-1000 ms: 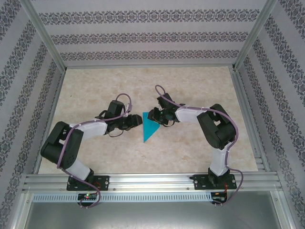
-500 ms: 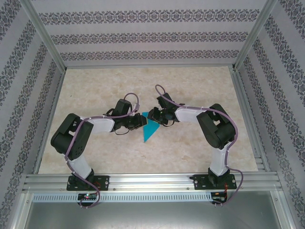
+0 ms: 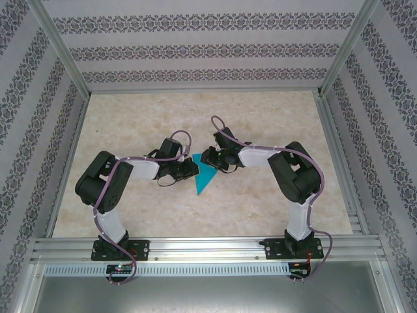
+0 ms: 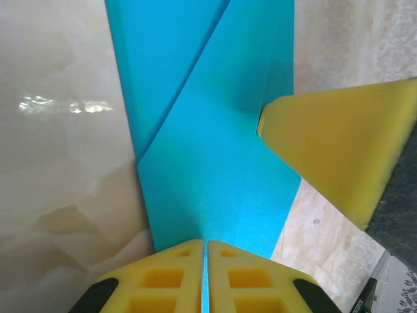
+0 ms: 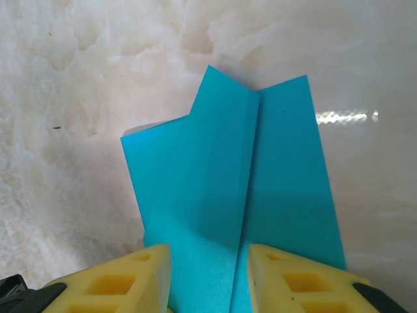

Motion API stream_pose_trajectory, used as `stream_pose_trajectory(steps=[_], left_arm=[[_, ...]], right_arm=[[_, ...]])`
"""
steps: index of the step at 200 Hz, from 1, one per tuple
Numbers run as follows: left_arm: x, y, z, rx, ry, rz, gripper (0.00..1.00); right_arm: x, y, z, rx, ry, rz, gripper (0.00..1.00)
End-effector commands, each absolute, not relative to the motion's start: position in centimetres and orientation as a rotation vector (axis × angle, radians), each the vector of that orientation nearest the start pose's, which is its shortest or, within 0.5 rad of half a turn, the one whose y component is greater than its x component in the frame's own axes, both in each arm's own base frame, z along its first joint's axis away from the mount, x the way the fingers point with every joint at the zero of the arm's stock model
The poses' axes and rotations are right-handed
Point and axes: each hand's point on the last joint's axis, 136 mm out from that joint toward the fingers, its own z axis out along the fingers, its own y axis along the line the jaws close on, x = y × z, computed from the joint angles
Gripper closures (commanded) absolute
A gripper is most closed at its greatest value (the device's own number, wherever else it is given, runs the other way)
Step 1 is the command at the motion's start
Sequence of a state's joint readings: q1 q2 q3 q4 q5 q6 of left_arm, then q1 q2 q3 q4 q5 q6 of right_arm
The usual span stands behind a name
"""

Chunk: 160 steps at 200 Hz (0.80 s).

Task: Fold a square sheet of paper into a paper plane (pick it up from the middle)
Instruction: Pick up the paper from the center of the table.

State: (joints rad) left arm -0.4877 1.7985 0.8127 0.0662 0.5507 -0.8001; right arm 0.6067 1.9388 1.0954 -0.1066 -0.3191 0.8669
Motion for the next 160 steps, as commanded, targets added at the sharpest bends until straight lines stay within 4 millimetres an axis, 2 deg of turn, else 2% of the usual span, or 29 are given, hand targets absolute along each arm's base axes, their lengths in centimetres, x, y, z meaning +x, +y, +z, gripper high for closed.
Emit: stream_pose_trajectory(steps=[1,91,106,141,160], left_arm=[[30.7,-26.7,1.9,-0.136,2.731,-1.118,0.88],[30.3,-26.4,1.2,-0.142,2.74,-1.113,0.88],[30.3,-26.5,1.8,-0.137,2.725,-1.123,0.88],[30.7,-26.1,4.6,-0.109,2.656,-1.104,0.86],[30.9,-25.7,4.8,-0.103,2.653,-1.069,0.86]], right_arm=[[34.5,32.1,2.5,0.183,2.742,0.971,0.63],[33.4,33.5,2.4,0.137,2.772,1.01,0.67],[33.6,33.2,2.6,0.151,2.767,0.989,0.67],[34.1,32.4,3.8,0.143,2.739,0.938,0.67],[34.3,32.2,4.4,0.142,2.722,0.932,0.67]])
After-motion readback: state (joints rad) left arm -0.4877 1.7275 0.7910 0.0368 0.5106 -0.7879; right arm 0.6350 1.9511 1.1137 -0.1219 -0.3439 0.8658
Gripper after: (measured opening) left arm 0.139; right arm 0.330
